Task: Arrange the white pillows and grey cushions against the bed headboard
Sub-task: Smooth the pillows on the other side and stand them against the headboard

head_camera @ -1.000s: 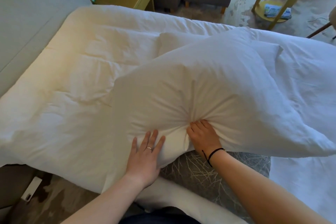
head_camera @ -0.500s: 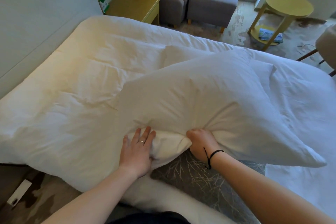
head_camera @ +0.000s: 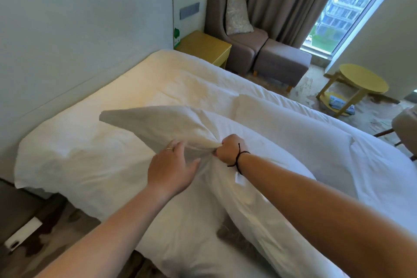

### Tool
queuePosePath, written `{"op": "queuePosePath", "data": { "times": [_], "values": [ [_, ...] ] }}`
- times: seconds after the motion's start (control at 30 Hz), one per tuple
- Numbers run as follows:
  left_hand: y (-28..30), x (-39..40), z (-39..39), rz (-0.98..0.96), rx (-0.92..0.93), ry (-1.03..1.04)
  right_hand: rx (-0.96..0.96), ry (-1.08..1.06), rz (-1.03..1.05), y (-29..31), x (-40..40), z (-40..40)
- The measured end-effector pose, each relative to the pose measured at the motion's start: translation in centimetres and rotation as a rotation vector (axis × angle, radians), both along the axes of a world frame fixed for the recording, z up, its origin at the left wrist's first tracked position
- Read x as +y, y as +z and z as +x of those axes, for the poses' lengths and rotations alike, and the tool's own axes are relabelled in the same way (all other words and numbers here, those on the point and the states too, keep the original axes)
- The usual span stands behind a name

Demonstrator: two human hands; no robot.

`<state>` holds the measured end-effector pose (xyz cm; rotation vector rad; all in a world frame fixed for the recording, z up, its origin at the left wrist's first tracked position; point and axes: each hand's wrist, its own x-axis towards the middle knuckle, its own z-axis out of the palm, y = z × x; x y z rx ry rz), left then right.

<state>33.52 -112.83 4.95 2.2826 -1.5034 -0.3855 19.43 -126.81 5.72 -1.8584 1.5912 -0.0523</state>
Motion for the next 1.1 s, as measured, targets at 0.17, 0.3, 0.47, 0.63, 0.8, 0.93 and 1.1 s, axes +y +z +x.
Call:
{"op": "queuePosePath", "data": {
  "times": [0.17,0.3,0.47,0.63,0.8,0.93,1.1],
  "values": [
    [4.5,3.5,4.7,0.081,0.183,-0.003,-0.218,-0.206,0.097,4.1,-1.2,9.4],
    [8.3,5.1,8.9,0.179,0.394,-0.011,-0.516,-0.454,0.252,6.3,-0.4,14.1],
    [10.7,7.1,13.3,0.351,0.15,-0.094,-0.744,-0.513,0.365,6.7,3.0,17.7],
    [8.4,9.9,17.3,0.371,-0.088,0.004,-0.861,-0.608,0.535,4.7,8.3,19.8],
    [2.7,13.1,18.5,0.369,-0.128,0.035,-0.765,-0.584,0.571,1.3,11.6,18.7],
    [-1.5,15.1,17.8,0.33,-0.13,0.085,-0.596,-0.467,0.514,0.0,12.2,17.5],
    [-4.1,15.6,19.0,0.269,-0.156,0.193,-0.089,0.315,-0.116,0.3,10.5,16.8]
  ]
}}
